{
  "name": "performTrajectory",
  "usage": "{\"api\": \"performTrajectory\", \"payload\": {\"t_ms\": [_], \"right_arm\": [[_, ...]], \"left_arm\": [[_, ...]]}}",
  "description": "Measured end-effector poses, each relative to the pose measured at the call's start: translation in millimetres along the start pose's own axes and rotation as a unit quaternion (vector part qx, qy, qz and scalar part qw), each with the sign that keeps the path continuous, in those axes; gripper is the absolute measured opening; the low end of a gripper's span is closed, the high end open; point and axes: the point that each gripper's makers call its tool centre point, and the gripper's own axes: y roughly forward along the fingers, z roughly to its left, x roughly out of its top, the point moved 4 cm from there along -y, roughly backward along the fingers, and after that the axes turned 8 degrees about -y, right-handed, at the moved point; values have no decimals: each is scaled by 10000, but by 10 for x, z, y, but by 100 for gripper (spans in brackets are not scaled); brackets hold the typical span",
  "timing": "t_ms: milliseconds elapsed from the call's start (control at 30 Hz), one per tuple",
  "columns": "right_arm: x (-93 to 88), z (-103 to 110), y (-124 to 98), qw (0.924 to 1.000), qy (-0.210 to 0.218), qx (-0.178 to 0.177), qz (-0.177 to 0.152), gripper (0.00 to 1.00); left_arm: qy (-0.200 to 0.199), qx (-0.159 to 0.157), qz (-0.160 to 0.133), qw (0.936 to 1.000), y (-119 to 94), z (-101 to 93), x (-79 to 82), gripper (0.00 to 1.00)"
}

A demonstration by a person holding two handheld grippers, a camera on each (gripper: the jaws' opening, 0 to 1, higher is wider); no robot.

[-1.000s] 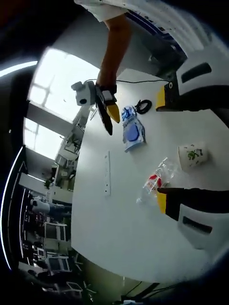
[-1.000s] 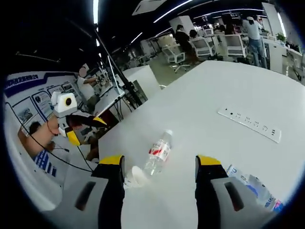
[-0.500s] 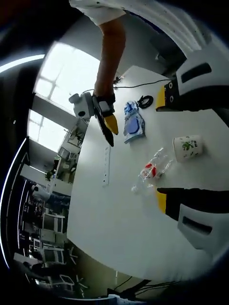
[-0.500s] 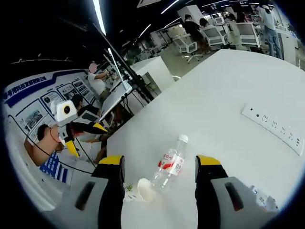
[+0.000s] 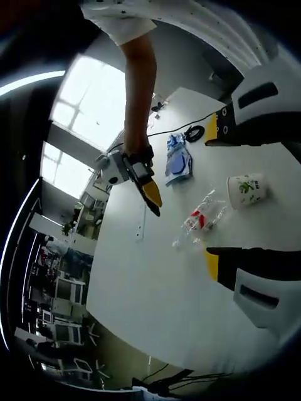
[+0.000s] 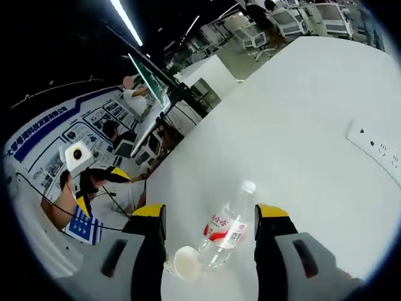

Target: Arrange the tabletop items into an orderly group along one side of the table until the central work area is clear of visible clutter.

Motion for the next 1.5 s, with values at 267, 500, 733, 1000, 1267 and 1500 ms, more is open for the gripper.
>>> {"api": "performTrajectory", "payload": {"t_ms": [267,500,733,1000,1267,1500], "right_arm": [[39,-229,195,9983,484,251,191,51],[23,-305,366,9952,706,396,556,49],[-10,-371,503,9912,961,438,797,44],[-76,-379,633,9861,1214,641,933,40],[-115,-391,736,9825,1346,809,1001,39],[-160,-428,826,9800,1490,894,974,38]], "left_arm": [[-139,-9,-39,9999,35,77,-49,66],[-200,-25,-112,9997,103,118,-27,65],[-206,-94,-133,9997,174,148,-27,65],[-264,-193,-202,9993,207,179,-70,65],[-326,-240,-261,9988,202,225,-98,65],[-401,-247,-268,9985,241,282,-134,65]]}}
